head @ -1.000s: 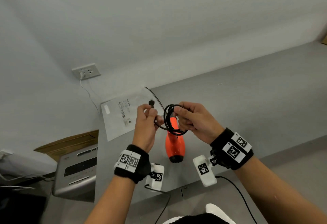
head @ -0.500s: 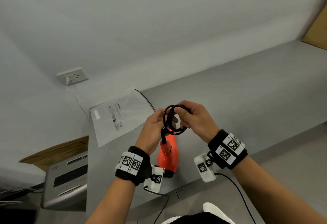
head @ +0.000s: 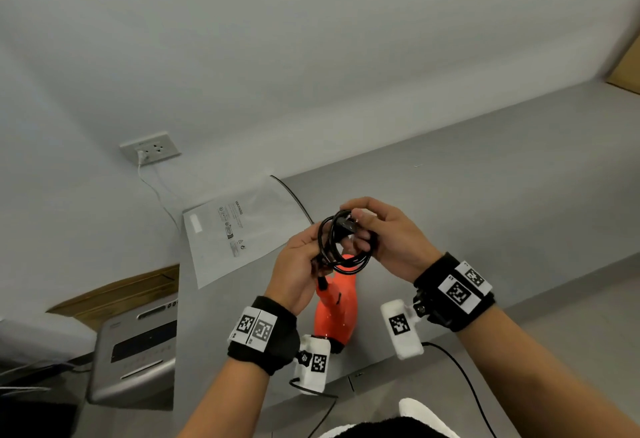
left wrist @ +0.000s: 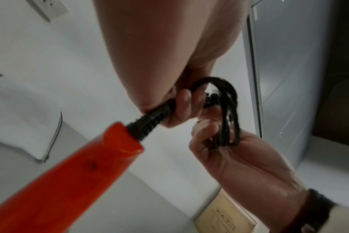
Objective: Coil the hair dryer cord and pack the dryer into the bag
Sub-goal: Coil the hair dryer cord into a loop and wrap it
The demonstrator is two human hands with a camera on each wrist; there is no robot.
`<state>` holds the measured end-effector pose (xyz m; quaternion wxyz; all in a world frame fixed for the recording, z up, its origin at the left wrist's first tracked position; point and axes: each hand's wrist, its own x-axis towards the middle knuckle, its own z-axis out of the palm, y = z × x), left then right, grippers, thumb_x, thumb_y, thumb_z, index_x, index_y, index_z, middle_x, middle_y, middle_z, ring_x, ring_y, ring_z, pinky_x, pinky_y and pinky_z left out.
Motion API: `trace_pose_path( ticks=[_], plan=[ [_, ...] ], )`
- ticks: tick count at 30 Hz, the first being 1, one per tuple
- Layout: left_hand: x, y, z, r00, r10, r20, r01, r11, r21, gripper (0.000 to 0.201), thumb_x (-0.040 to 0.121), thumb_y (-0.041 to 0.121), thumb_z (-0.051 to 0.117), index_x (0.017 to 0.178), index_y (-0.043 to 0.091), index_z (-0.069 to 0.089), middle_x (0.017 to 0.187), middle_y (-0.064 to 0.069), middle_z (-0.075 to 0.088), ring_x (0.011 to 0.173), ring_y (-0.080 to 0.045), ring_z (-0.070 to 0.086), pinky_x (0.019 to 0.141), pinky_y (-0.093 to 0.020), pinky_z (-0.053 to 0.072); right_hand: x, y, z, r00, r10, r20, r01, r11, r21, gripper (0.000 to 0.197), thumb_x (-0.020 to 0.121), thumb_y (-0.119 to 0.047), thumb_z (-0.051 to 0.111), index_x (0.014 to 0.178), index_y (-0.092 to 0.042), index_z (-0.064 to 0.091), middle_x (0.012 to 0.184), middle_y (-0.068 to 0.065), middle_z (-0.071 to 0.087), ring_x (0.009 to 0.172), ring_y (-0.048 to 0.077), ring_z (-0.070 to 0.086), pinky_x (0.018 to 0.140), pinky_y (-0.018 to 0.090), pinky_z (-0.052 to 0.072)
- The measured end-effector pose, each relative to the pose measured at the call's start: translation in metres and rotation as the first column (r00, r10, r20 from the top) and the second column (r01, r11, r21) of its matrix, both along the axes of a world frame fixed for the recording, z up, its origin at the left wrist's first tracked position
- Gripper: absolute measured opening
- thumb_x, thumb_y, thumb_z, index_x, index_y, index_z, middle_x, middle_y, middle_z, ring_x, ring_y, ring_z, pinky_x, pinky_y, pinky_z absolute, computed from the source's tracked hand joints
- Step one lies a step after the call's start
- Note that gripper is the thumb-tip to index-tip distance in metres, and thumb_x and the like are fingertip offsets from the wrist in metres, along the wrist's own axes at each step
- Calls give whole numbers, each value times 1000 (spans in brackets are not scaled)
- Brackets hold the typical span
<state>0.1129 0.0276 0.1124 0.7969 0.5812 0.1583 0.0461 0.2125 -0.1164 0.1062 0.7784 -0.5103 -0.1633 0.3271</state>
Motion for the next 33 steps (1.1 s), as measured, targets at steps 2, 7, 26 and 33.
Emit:
trace_pose_path(
  ticks=[2, 7, 26, 33],
  plan=[
    [1, -3, 1, 998, 56, 25, -56, 998, -25, 33, 100, -4, 41, 123, -2, 65, 89, -17, 68, 62, -11, 60, 54, -20, 45, -5, 5, -2, 995, -34, 93, 38, 998, -49, 16, 104, -6, 49, 116, 1, 56, 66, 8, 51, 55, 21, 45, 62, 36, 49],
    [6, -5, -3, 987, 161, 4, -161, 985, -67, 53, 94, 51, 59, 129, 10, 63, 106, -18, 69, 79, -13, 58, 79, -28, 48, -13, 12, -4, 959, -145, 245, 190, 967, -168, 7, 104, -4, 49, 109, -4, 54, 70, 10, 57, 56, 28, 54, 67, 49, 47],
    [6, -6, 2, 999, 21, 24, -28, 926, 378, 46, 90, -12, 46, 114, 21, 66, 70, -1, 67, 64, -8, 61, 67, -18, 51, -1, -7, 10, 934, -320, 160, 342, 930, -135, 17, 102, -12, 58, 103, 5, 57, 105, 25, 74, 81, 36, 76, 67, 54, 63],
    [4, -11, -19, 999, -7, 37, -11, 883, 470, 36, 102, 1, 52, 118, 30, 66, 86, -3, 73, 72, -9, 66, 58, -20, 49, 4, -9, -6, 939, -338, -59, 329, 935, -131, 12, 105, -16, 51, 99, -5, 53, 97, 30, 69, 59, 33, 65, 53, 38, 57]
  ],
)
